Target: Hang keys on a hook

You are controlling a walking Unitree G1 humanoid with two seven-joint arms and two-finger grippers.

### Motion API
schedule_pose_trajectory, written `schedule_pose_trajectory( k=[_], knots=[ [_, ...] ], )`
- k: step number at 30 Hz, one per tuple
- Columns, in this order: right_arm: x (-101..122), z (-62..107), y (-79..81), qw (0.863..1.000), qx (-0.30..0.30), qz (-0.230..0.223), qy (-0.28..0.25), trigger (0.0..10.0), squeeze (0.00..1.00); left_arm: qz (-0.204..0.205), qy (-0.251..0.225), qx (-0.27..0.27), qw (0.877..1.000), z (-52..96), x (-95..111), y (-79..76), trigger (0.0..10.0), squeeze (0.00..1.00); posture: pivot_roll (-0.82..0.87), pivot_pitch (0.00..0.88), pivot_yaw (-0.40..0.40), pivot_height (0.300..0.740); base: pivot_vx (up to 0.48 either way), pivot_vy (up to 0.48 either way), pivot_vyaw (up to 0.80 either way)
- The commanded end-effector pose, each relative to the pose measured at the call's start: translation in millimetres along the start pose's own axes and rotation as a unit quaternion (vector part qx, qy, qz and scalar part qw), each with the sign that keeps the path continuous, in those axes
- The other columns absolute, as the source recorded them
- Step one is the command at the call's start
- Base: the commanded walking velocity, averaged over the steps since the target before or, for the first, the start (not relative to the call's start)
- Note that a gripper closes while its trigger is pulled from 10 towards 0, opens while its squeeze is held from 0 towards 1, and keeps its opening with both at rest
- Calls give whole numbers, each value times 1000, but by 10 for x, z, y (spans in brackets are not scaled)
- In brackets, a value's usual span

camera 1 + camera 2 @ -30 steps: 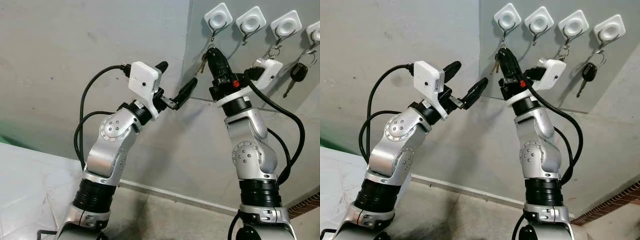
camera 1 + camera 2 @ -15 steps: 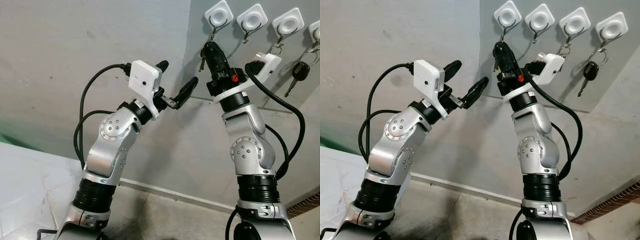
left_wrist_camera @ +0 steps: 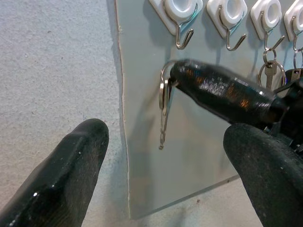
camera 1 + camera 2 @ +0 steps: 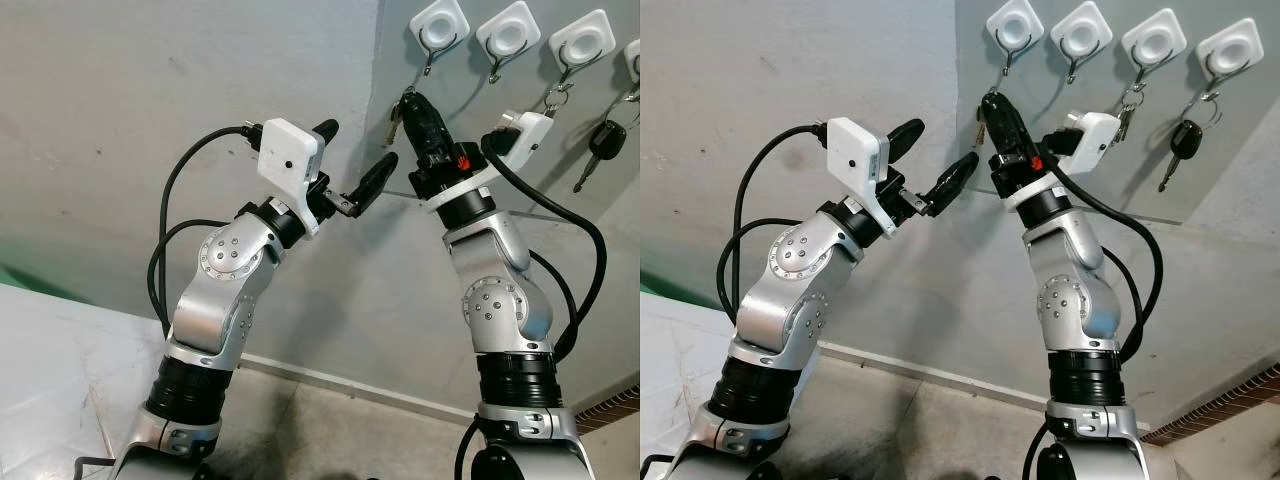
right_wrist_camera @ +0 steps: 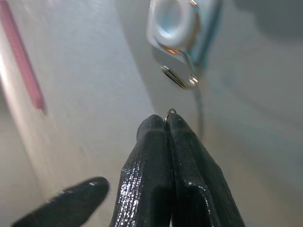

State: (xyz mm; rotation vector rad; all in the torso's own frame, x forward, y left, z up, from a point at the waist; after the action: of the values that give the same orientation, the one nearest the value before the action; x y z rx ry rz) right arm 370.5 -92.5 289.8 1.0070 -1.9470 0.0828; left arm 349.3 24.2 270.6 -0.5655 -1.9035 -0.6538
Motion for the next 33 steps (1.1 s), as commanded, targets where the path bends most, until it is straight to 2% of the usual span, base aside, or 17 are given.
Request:
schedule_pose_trajectory(
  k=[1, 12, 22, 33],
  knots=[
    [59, -21, 100, 1000, 23, -3, -9, 10000, 0, -10, -12, -9, 1000, -22, 91, -29, 10000, 0, 150, 97, 30, 740, 0, 0, 0],
    [223, -48, 98, 998, 23, -20, -46, 10000, 0, -9, -11, -8, 1000, -15, 91, -30, 10000, 0, 153, 98, 29, 740, 0, 0, 0],
    [262, -43, 100, 998, 23, -24, -55, 10000, 0, -9, -11, -9, 1000, -21, 89, -30, 10000, 0, 151, 98, 30, 740, 0, 0, 0],
    [287, -40, 198, 997, 47, -15, -53, 10000, 0, -8, -12, -8, 1000, -21, 94, -30, 10000, 0, 151, 100, 30, 740, 0, 0, 0]
  ],
)
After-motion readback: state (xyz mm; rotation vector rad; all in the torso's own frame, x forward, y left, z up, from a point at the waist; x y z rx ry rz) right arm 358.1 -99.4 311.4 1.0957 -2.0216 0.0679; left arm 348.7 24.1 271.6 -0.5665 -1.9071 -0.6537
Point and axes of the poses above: a point about 5 cm out from each wrist's last joint towards the gripper, its own z axis pointing back from the gripper into the wrist, its own x axis along the axis of the wrist's last joint, y = z × x, the point moved 5 cm from there along -z, pointing out of the wrist towards the gripper, and after that the axes turned 4 degrees about -z, right-handed, at the moved point
